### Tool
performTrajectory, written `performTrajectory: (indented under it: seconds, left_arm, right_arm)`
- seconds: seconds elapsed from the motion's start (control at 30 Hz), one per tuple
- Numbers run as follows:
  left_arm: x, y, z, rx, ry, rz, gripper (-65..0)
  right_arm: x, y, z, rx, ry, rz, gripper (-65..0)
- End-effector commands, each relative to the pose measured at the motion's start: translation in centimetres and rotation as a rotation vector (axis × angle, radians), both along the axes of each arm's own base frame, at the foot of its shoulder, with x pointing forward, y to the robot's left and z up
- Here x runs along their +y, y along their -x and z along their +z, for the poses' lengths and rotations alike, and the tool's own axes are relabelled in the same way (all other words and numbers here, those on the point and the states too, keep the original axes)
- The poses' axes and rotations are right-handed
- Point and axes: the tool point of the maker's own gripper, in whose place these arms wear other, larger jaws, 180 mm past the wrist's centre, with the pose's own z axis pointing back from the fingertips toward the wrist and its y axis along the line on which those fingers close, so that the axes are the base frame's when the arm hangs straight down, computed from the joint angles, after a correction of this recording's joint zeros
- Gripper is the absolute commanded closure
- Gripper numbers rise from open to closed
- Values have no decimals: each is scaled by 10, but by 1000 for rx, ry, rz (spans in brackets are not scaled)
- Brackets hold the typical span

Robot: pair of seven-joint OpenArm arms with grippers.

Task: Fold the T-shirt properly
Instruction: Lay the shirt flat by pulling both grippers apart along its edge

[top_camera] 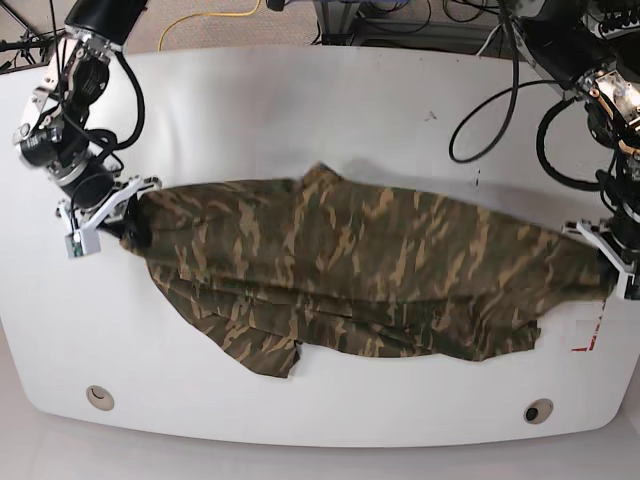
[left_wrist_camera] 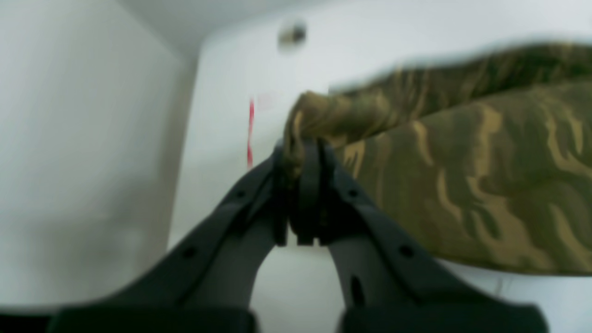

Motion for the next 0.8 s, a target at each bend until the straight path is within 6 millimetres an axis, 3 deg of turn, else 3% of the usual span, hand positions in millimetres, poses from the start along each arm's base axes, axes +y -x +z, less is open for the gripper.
performTrajectory:
  seconds: [0.0, 0.1, 0.27, 0.37, 0.53, 0.77]
  left_arm:
    - [-2, 8, -1, -8, -23, -34, 0]
    - [8, 35, -32, 88, -22, -6, 0]
    - [17, 63, -57, 178, -25, 19, 0]
    - [26, 97, -80, 280, -46, 27, 0]
    - [46, 130, -92, 347, -50, 96, 0]
    - [47, 162, -110, 445, -57, 98, 0]
  right_arm:
    - [7, 15, -7, 13, -20, -1, 0]
    - [12, 34, -23, 62, -34, -6, 0]
    - [17, 57, -43, 133, -51, -9, 0]
    - [18, 79, -59, 201, -54, -10, 0]
    - [22, 99, -74, 261, -68, -16, 0]
    - [23, 122, -87, 327, -77, -27, 0]
